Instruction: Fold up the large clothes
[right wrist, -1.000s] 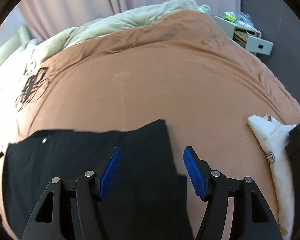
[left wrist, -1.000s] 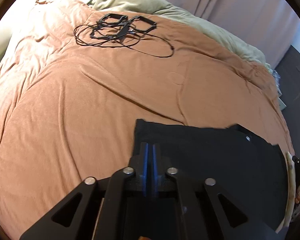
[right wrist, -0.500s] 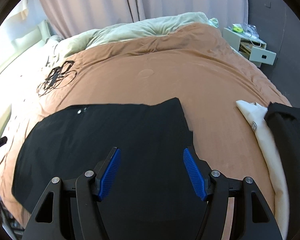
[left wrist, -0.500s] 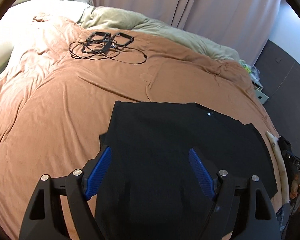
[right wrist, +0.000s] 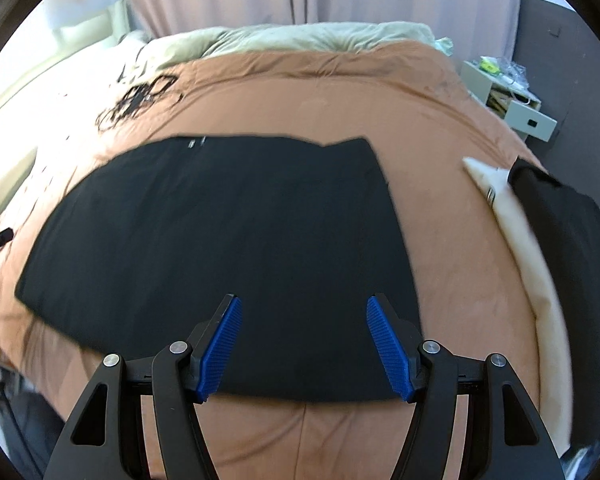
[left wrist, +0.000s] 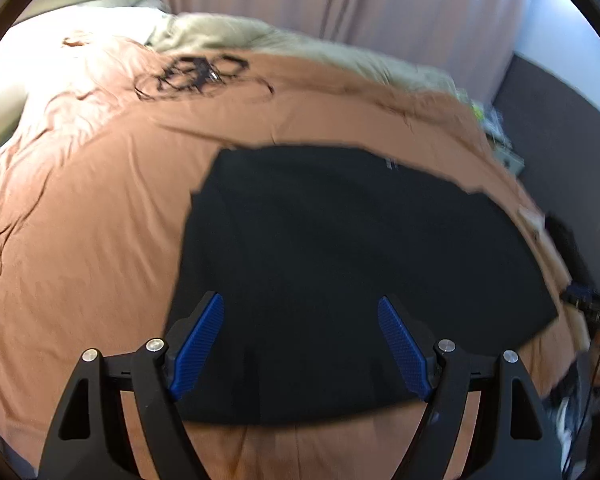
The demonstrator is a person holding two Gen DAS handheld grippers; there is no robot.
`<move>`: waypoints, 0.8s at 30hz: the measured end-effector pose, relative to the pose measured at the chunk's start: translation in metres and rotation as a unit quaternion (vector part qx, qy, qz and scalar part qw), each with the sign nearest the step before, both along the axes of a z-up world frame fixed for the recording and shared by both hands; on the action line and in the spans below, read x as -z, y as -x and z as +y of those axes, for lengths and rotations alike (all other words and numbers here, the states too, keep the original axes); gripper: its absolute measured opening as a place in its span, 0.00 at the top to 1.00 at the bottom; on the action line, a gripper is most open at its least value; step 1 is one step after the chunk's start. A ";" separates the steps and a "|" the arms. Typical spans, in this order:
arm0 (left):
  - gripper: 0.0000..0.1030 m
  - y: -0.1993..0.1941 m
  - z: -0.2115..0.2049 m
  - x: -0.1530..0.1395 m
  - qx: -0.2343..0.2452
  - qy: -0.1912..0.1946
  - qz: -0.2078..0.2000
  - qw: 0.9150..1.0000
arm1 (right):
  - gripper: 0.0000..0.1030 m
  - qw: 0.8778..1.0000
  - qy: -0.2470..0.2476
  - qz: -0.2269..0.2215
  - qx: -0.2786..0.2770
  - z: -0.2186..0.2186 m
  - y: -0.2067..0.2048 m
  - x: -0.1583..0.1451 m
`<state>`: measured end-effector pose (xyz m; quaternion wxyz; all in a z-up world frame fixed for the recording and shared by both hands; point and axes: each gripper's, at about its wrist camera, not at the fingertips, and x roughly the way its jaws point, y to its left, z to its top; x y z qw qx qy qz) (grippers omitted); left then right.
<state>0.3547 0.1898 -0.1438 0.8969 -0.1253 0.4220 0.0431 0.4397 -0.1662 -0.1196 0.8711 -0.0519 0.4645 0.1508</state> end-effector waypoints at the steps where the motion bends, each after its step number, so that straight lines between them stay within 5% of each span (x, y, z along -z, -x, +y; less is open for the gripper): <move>1: 0.22 0.000 -0.005 0.006 0.013 -0.008 0.013 1.000 | 0.37 1.000 -0.001 0.007 -0.004 0.000 0.004 0.004; 9: 0.25 -0.020 -0.022 0.060 0.044 -0.039 0.124 0.991 | 0.37 0.998 0.036 0.052 -0.028 0.019 0.007 0.043; 24: 0.25 -0.127 -0.001 0.066 0.000 -0.043 0.152 0.987 | 0.37 0.995 0.059 0.082 -0.008 0.056 -0.081 0.062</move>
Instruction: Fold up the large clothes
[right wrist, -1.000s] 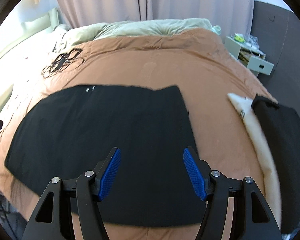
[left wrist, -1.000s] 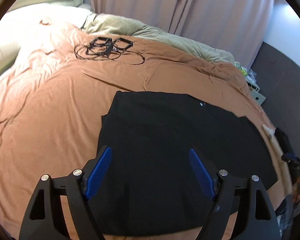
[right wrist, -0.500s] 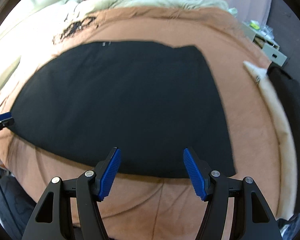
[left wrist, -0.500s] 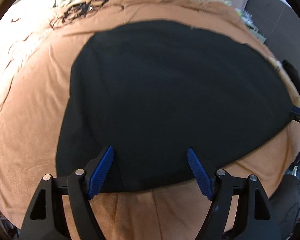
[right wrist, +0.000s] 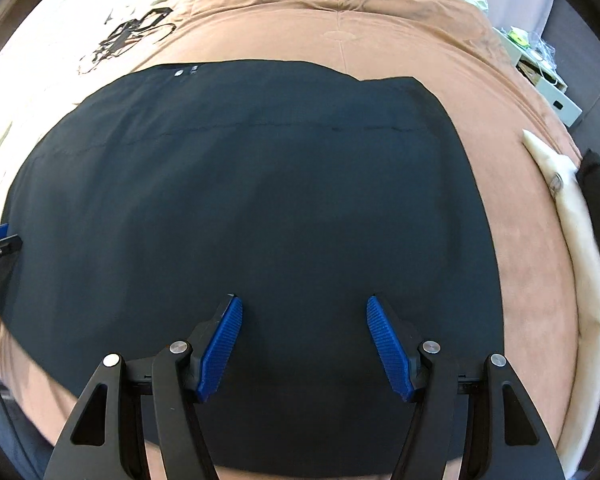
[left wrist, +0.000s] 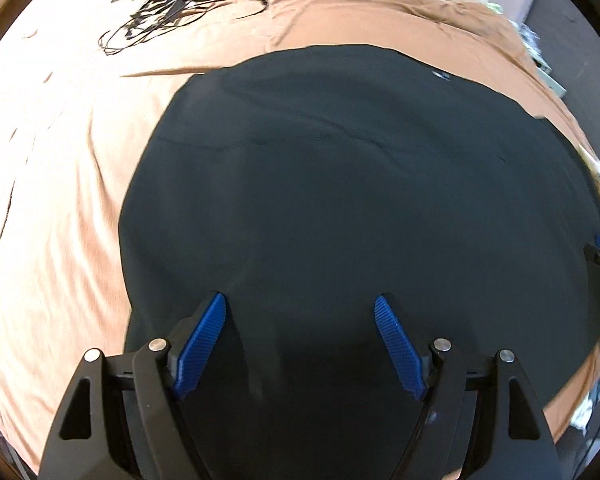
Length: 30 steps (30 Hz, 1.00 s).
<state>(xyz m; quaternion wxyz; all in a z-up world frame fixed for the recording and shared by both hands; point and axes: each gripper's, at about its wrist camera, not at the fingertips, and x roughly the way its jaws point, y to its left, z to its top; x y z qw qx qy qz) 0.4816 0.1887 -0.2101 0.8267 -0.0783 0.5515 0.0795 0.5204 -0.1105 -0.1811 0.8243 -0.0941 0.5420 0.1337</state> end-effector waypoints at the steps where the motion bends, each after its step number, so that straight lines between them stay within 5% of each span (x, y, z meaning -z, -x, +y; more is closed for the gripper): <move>1: 0.25 -0.005 0.003 0.001 -0.004 0.002 -0.003 1.000 | 0.37 1.000 0.004 -0.001 0.002 0.003 -0.009 0.001; 10: 0.22 -0.029 0.039 0.019 -0.057 0.008 -0.007 0.998 | 0.37 0.999 0.004 -0.006 0.049 -0.001 -0.063 0.010; 16: 0.24 -0.018 0.054 0.006 -0.088 0.010 -0.018 0.996 | 0.37 0.995 0.000 -0.005 0.101 -0.027 -0.076 0.012; 21: 0.24 0.027 0.069 -0.020 -0.096 0.026 -0.056 0.994 | 0.37 0.995 -0.027 -0.007 0.091 -0.031 -0.055 -0.009; 30: 0.24 0.093 0.100 -0.018 -0.140 0.091 -0.067 0.984 | 0.38 0.996 -0.076 0.003 0.054 -0.005 0.000 -0.023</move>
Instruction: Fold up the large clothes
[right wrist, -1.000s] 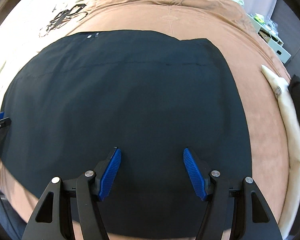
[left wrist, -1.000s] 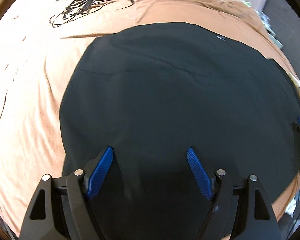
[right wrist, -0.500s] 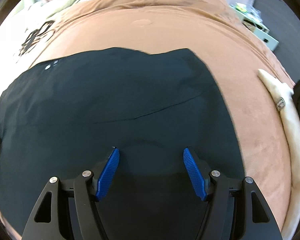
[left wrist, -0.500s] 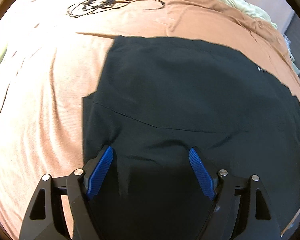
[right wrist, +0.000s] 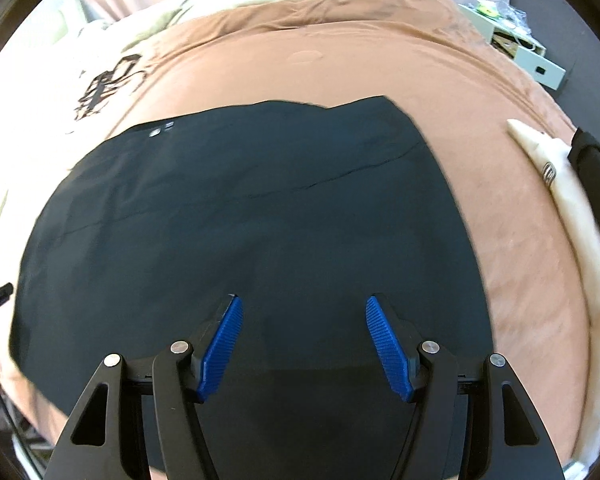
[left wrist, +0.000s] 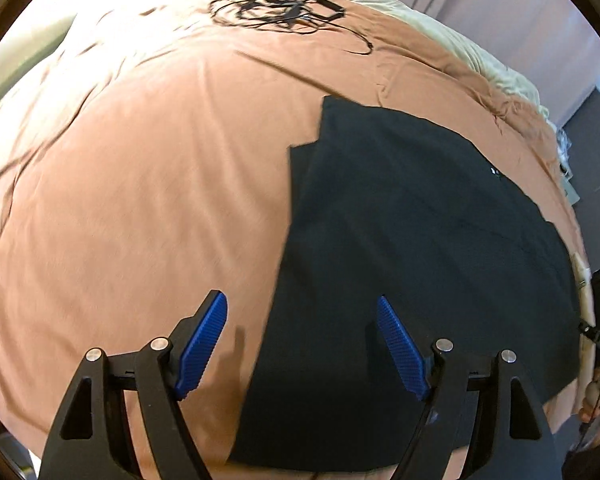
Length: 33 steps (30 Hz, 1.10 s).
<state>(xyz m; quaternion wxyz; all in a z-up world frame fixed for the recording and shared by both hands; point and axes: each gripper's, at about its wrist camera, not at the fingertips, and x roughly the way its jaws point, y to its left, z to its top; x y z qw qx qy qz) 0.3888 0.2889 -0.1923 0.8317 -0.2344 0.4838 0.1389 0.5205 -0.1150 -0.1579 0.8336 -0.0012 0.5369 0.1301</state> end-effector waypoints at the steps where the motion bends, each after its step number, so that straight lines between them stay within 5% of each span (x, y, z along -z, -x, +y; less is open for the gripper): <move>1: 0.24 0.009 0.001 -0.001 -0.004 0.010 -0.004 1.000 | 0.38 1.000 -0.006 0.002 -0.005 0.002 0.006 0.000; 14: 0.26 0.065 0.008 0.025 -0.032 0.123 -0.030 0.991 | 0.48 0.996 -0.062 0.021 -0.061 0.058 0.068 -0.003; 16: 0.29 0.063 0.005 0.033 -0.032 0.149 -0.034 0.988 | 0.60 0.994 -0.074 0.030 -0.069 0.066 0.076 -0.001; 24: 0.31 0.050 -0.012 0.051 -0.028 0.187 -0.047 0.981 | 0.61 0.989 -0.102 0.046 -0.097 0.091 0.098 0.003; 27: 0.38 0.044 -0.011 0.054 -0.033 0.196 -0.048 0.979 | 0.68 0.987 -0.101 0.051 -0.112 0.104 0.103 0.006; 33: 0.55 0.045 -0.008 0.058 -0.048 0.199 -0.052 0.977 | 0.69 0.990 -0.068 0.059 -0.111 0.127 0.099 0.019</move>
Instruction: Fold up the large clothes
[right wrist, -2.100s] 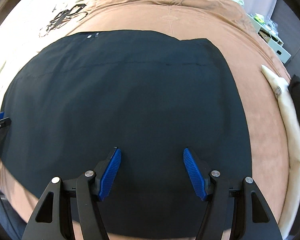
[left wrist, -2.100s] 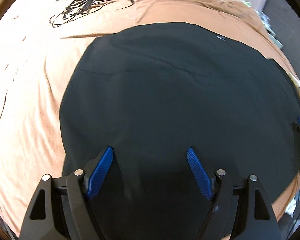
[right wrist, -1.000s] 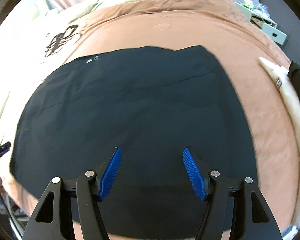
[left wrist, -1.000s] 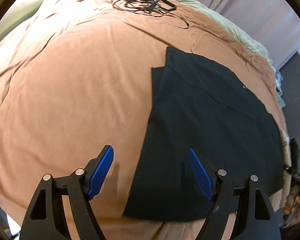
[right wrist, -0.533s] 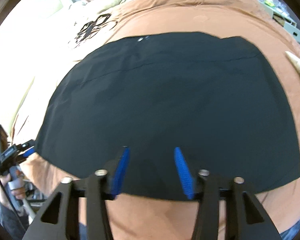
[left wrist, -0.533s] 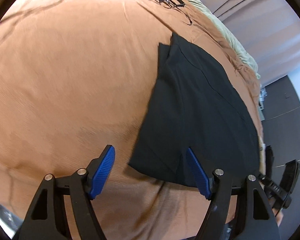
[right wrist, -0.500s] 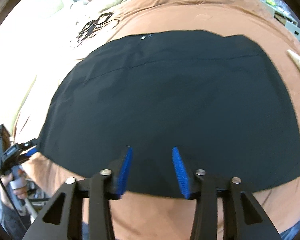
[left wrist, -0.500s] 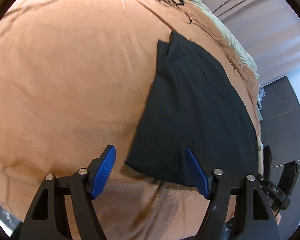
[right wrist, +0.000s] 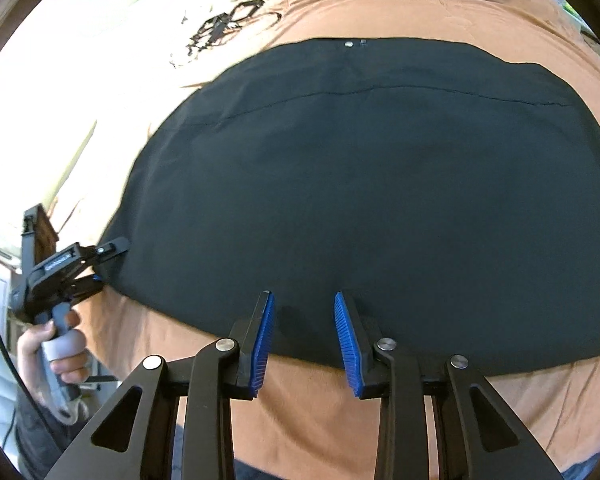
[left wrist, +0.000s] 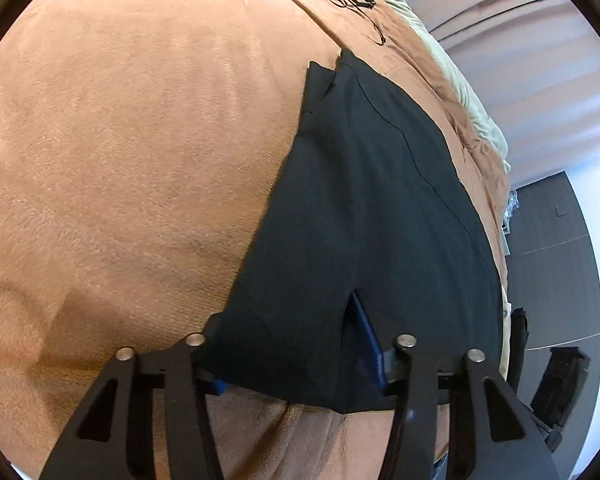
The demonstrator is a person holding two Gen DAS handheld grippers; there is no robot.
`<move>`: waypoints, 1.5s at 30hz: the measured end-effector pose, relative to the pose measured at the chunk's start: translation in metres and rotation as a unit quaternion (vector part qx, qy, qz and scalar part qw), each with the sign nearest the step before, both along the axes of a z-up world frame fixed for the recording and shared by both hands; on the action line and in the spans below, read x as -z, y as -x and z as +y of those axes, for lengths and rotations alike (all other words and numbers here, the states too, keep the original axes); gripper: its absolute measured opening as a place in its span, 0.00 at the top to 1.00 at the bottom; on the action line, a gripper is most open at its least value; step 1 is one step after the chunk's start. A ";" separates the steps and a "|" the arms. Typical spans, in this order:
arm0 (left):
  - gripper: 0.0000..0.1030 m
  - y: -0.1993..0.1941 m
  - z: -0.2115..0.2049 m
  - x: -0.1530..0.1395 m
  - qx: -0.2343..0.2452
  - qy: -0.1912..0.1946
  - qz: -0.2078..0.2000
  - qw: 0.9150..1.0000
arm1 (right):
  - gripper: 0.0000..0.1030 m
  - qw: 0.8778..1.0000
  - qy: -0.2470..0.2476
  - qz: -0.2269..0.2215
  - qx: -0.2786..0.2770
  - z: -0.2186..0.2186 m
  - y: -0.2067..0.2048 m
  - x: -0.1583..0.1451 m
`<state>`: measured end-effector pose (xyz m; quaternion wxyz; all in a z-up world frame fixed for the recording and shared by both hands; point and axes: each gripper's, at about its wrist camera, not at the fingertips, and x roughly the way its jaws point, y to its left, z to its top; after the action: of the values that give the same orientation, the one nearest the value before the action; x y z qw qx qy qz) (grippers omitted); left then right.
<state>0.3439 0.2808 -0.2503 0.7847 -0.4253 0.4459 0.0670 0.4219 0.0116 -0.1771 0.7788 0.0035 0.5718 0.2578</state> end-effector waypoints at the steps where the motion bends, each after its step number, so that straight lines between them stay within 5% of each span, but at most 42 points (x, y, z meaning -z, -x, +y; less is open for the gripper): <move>1: 0.57 0.002 0.000 -0.001 -0.001 -0.002 -0.002 1.000 | 0.69 1.000 0.011 0.004 -0.002 0.004 -0.002 0.005; 8: 0.62 0.007 0.001 0.001 -0.018 0.007 -0.007 1.000 | 0.72 0.999 0.050 -0.001 -0.001 0.023 -0.033 0.020; 19: 0.63 0.015 -0.002 0.004 -0.058 0.009 0.008 0.998 | 0.93 0.999 0.045 -0.002 0.020 0.040 -0.120 0.020; 39: 0.64 0.016 0.000 0.010 -0.111 0.042 0.013 0.993 | 1.00 0.998 0.032 -0.012 0.046 0.074 -0.251 0.025; 42: 0.68 0.017 0.000 0.011 -0.116 0.052 0.004 0.992 | 0.91 0.999 0.031 -0.022 0.027 0.078 -0.241 0.007; 45: 0.73 0.020 0.001 0.012 -0.119 0.064 -0.004 0.991 | 0.65 0.999 0.020 -0.034 0.008 0.076 -0.219 -0.013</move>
<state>0.3238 0.2815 -0.2619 0.7439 -0.5250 0.3928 0.1292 0.6413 0.0879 -0.1645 0.7999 -0.0163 0.5498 0.2401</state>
